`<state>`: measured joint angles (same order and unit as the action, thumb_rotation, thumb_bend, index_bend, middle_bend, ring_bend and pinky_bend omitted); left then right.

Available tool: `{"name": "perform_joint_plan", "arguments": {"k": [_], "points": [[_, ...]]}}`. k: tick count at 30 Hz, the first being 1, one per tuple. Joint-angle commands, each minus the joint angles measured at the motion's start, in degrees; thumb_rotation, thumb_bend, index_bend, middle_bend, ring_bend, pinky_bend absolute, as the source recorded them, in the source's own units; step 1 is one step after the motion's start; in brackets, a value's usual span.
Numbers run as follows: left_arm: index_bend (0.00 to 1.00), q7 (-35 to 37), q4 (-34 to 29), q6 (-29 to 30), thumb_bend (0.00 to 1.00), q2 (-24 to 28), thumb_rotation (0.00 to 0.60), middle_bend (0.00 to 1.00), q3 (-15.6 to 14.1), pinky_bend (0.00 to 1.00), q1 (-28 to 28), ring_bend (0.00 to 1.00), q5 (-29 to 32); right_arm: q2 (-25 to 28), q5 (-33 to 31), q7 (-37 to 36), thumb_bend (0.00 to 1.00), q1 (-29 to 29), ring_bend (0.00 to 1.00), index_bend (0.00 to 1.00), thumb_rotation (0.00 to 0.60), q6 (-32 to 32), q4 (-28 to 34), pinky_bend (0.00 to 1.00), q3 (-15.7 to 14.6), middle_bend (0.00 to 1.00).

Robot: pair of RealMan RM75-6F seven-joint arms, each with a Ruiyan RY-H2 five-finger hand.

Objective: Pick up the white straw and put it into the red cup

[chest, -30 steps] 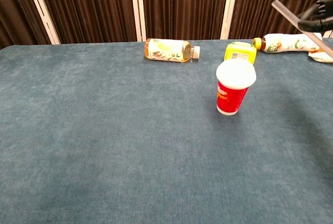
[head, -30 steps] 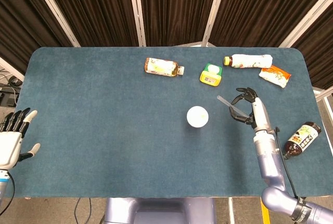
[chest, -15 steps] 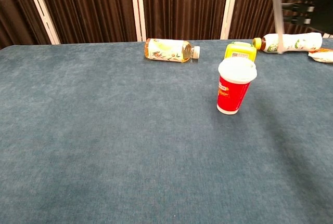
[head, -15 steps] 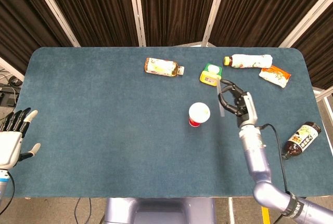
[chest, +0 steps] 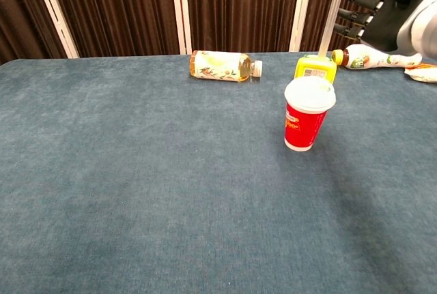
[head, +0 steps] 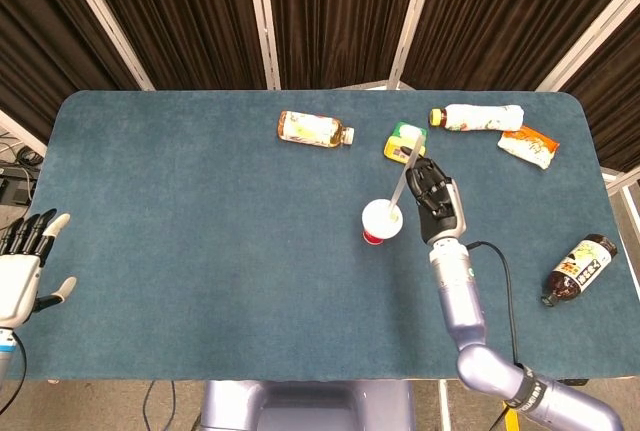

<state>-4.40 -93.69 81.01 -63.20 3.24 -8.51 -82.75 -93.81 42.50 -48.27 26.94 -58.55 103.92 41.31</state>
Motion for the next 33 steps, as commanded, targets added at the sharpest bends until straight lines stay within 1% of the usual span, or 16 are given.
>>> {"name": "perform_joint_plan", "arguments": {"k": [1,7,14,33], "points": [[0.07,-0.03,-0.02,0.03,0.3,-0.01,0.6,0.0,0.0,0.0,0.02,0.0,0.03,-1.85,1.67,-1.25,0.4,-0.05,0.0,0.68,0.6,-1.1,-1.9,0.0,-0.48,0.26],[0.07,-0.11,-0.13,0.13,0.29,-0.03,0.6,0.0,-0.03,0.0,0.15,0.0,0.19,-4.34,3.94,-1.97,0.4,-0.05,0.0,0.69,0.6,-2.77,-5.06,0.0,-1.5,0.27],[0.07,-0.25,-0.25,0.18,0.3,-0.05,0.6,0.0,-0.01,0.0,0.17,0.0,0.24,-5.45,4.85,-1.84,0.4,0.05,0.0,0.69,0.6,-3.09,-6.85,0.0,-1.99,0.27],[0.07,-0.61,-0.34,0.1,0.3,-0.06,0.6,0.0,0.07,0.0,0.11,0.0,0.42,-6.95,3.71,-2.08,0.4,0.84,0.0,0.7,0.6,-0.76,-12.83,0.0,-1.0,0.28]]}}
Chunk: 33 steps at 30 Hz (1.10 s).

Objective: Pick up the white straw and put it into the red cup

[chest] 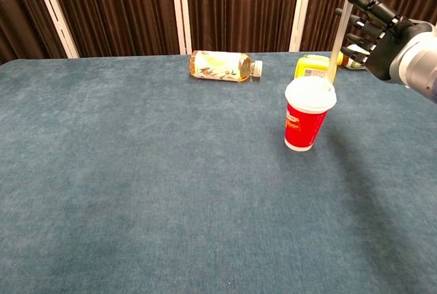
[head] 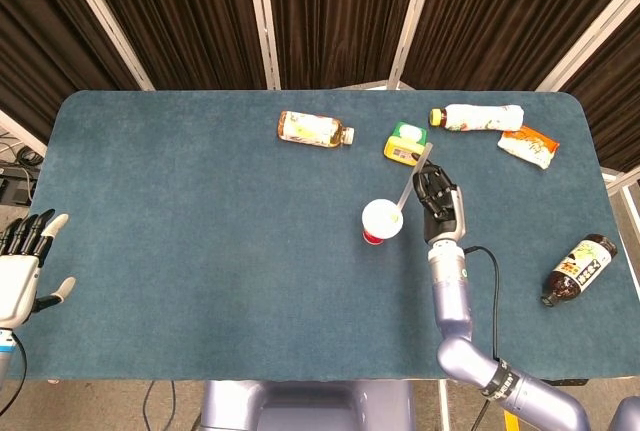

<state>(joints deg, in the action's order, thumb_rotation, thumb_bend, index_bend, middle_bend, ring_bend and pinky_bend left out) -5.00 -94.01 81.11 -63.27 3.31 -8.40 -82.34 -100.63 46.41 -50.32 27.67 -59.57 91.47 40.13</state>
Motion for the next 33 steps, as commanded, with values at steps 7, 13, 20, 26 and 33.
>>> {"name": "perform_joint_plan", "arguments": {"k": [7,13,20,26,33], "points": [[0.07,-0.14,-0.08,-0.05,0.3,-0.01,0.6,0.0,0.04,0.0,-0.03,0.0,0.1,-0.25,-0.57,-0.06,0.4,0.06,0.0,0.7,0.6,0.93,-1.15,0.0,0.48,0.28],[0.07,-0.18,-0.1,-0.03,0.3,-0.03,0.6,0.0,0.04,0.0,-0.01,0.0,0.15,-0.55,-0.78,-0.04,0.4,0.07,0.0,0.7,0.6,1.3,-1.43,0.0,0.44,0.28],[0.07,-0.12,-0.06,-0.02,0.3,-0.03,0.6,0.0,0.03,0.0,0.0,0.0,0.14,-0.77,-0.48,0.21,0.4,-0.02,0.0,0.7,0.6,1.58,-1.25,0.0,0.3,0.28],[0.07,-0.11,-0.03,0.02,0.3,-0.04,0.6,0.0,0.02,0.0,0.02,0.0,0.13,-1.0,-0.7,-0.07,0.4,-0.18,0.0,0.7,0.6,2.46,-1.95,0.0,0.15,0.28],[0.07,-0.14,-0.03,-0.01,0.29,-0.05,0.6,0.0,0.05,0.0,-0.01,0.0,0.14,-1.11,-0.66,-0.37,0.4,-0.18,0.0,0.7,0.6,3.36,-2.74,0.0,0.33,0.28]]}}
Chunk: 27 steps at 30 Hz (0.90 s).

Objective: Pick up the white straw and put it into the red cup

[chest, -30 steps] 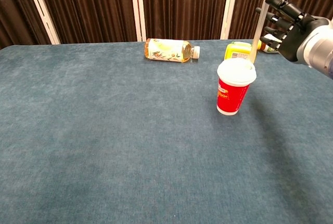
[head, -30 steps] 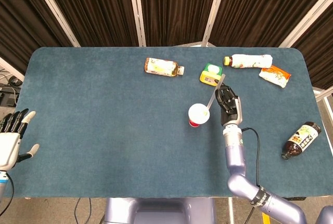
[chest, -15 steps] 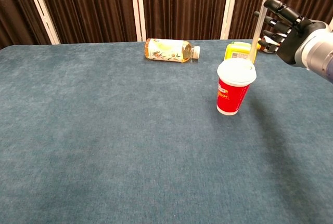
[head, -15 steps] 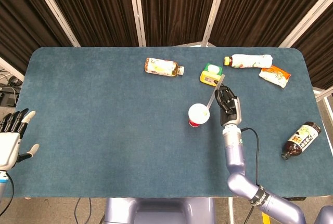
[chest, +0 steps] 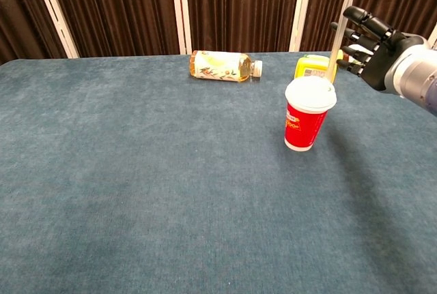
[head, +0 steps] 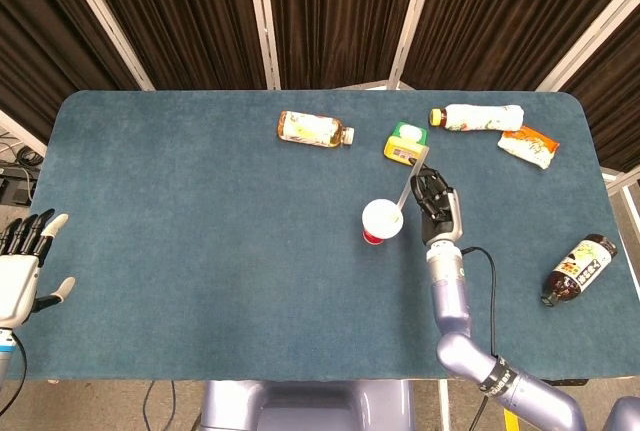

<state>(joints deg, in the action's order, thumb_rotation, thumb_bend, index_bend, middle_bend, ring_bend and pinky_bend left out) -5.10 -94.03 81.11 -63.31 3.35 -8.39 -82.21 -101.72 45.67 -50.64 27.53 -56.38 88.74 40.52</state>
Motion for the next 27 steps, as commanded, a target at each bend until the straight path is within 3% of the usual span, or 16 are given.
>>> {"name": "perform_joint_plan", "arguments": {"k": [1,15,20,27], "points": [[0.07,-0.04,-0.02,-0.02,0.29,-0.01,0.6,0.0,0.01,0.0,-0.01,0.0,0.03,-0.04,0.12,-0.07,0.4,-0.09,0.0,0.7,0.6,0.25,-0.03,0.0,-0.12,0.28],[0.07,0.02,-0.03,-0.02,0.3,0.02,0.6,0.0,0.0,0.0,-0.01,0.0,0.01,-0.36,3.05,-1.6,0.38,-1.29,0.0,0.7,0.6,0.37,0.26,0.0,-1.27,0.28],[0.07,-0.01,-0.07,-0.03,0.29,0.03,0.6,0.0,0.01,0.0,0.0,0.0,0.05,0.08,4.62,-2.72,0.38,-2.0,0.0,0.55,0.6,0.89,0.64,0.0,-1.79,0.24],[0.07,-0.05,-0.12,-0.01,0.29,0.04,0.6,0.0,0.01,0.0,0.01,0.0,0.06,0.86,6.18,-3.95,0.37,-2.78,0.0,0.43,0.6,2.04,1.09,0.0,-2.72,0.2]]}}
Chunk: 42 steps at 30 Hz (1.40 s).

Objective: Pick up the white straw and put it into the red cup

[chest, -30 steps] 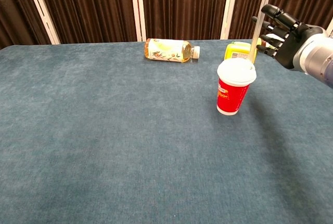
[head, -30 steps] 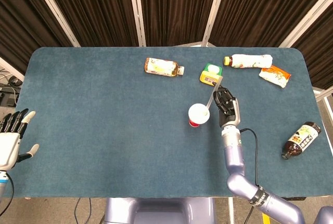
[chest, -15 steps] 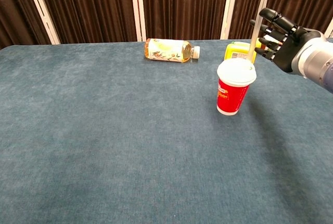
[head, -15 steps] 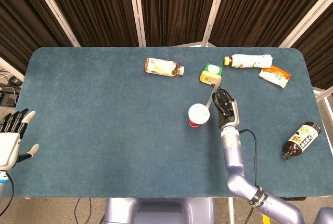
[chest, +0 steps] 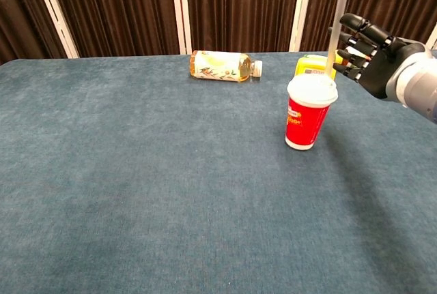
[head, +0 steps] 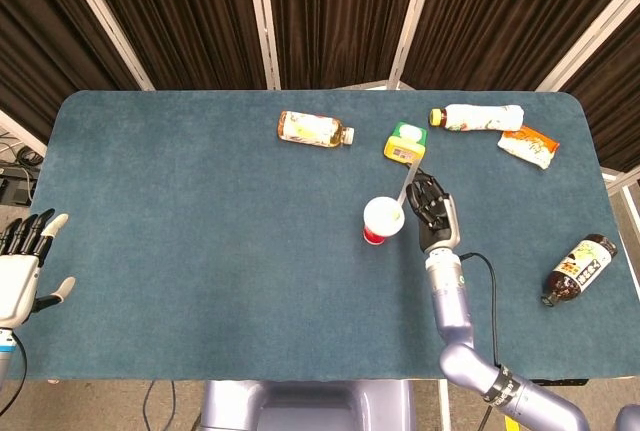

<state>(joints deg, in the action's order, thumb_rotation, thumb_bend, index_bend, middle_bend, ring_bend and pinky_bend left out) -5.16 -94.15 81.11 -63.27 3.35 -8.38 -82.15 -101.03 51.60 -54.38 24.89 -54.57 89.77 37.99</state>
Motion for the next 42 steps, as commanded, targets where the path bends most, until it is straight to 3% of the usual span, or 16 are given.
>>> {"name": "perform_joint_plan", "arguments": {"k": [1,18,26,30,33,37,42], "points": [[0.07,0.01,0.0,-0.01,0.3,0.01,0.6,0.0,0.0,0.0,-0.01,0.0,-0.01,0.27,0.44,-0.35,0.37,-0.2,0.0,0.42,0.6,0.39,0.05,0.0,-0.29,0.19],[0.07,0.22,0.05,-0.05,0.3,0.06,0.6,0.0,-0.02,0.0,-0.01,0.0,-0.04,3.16,4.6,-1.25,0.33,-1.81,0.0,0.37,0.6,-0.52,2.01,0.0,-0.66,0.17],[0.07,0.25,0.07,0.11,0.3,0.0,0.6,0.0,-0.05,0.0,0.07,0.0,-0.12,10.8,6.76,9.19,0.26,-3.43,0.0,0.36,0.6,-6.4,0.95,0.0,1.12,0.15],[0.07,-0.05,-0.03,0.23,0.3,-0.08,0.6,0.0,-0.03,0.0,0.12,0.0,-0.08,16.69,8.36,15.54,0.23,-4.63,0.0,0.35,0.6,-6.69,1.97,0.0,0.36,0.12],[0.07,-0.28,-0.13,0.37,0.3,-0.17,0.6,0.0,-0.04,0.0,0.2,0.0,-0.06,22.89,11.59,22.64,0.19,-6.3,0.0,0.3,0.6,-6.31,2.94,0.0,-2.58,0.07],[0.07,-0.39,-0.17,0.45,0.3,-0.23,0.6,0.0,0.0,0.0,0.28,0.0,0.13,29.93,19.57,30.48,0.15,-9.67,0.0,0.22,0.6,-7.47,2.75,0.0,-8.89,0.0],[0.07,-0.78,-0.31,0.6,0.3,-0.32,0.6,0.0,0.01,0.0,0.39,0.0,0.26,31.77,26.99,38.71,0.1,-12.83,0.0,0.08,0.6,-12.71,-1.0,0.0,-15.38,0.0]]}}
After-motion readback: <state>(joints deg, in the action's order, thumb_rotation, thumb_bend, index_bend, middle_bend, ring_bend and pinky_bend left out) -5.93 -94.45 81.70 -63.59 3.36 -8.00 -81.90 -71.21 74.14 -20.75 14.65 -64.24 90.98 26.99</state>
